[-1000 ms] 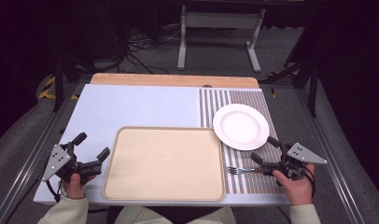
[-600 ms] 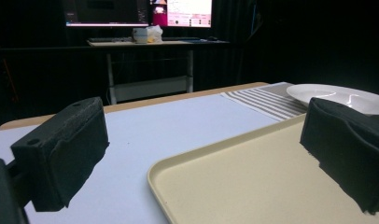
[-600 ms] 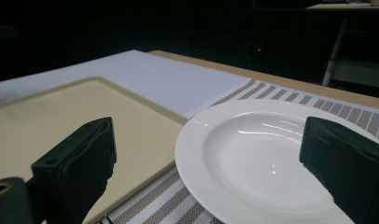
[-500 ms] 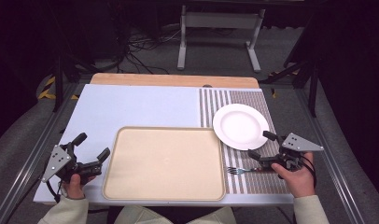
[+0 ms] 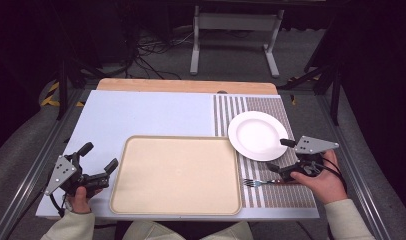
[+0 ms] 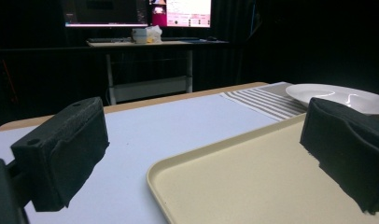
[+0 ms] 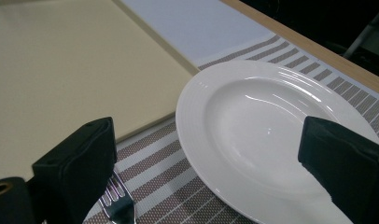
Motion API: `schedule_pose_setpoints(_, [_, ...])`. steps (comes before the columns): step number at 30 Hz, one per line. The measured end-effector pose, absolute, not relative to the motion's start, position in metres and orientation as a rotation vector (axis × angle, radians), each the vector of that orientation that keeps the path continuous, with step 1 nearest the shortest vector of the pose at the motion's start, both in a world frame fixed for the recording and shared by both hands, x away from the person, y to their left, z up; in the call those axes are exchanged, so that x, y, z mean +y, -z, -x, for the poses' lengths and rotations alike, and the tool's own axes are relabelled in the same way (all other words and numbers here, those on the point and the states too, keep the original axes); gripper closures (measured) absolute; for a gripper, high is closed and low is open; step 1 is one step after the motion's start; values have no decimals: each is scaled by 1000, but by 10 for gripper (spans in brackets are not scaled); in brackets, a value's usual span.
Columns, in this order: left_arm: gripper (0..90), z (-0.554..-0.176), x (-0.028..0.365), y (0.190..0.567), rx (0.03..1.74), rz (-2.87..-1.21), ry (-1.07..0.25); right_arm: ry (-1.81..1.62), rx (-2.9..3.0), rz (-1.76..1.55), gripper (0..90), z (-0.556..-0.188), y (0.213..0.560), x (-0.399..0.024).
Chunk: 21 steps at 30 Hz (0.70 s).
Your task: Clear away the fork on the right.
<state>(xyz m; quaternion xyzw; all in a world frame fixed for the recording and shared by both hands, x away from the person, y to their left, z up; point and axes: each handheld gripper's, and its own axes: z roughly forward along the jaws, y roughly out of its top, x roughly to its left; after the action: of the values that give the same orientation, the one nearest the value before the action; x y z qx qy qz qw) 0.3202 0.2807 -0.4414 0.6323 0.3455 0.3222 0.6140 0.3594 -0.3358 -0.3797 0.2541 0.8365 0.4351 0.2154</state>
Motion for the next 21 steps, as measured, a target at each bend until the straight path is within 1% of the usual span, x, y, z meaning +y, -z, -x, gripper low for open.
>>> schedule_pose_setpoints(11, [15,-320,281,441,793,-1460,-741,-1057,2471,-597,63,-372,368,-320])
schedule_pose_setpoints(21, [15,-321,281,441,791,-1459,-742,-914,2572,-544,65,-382,364,-311])
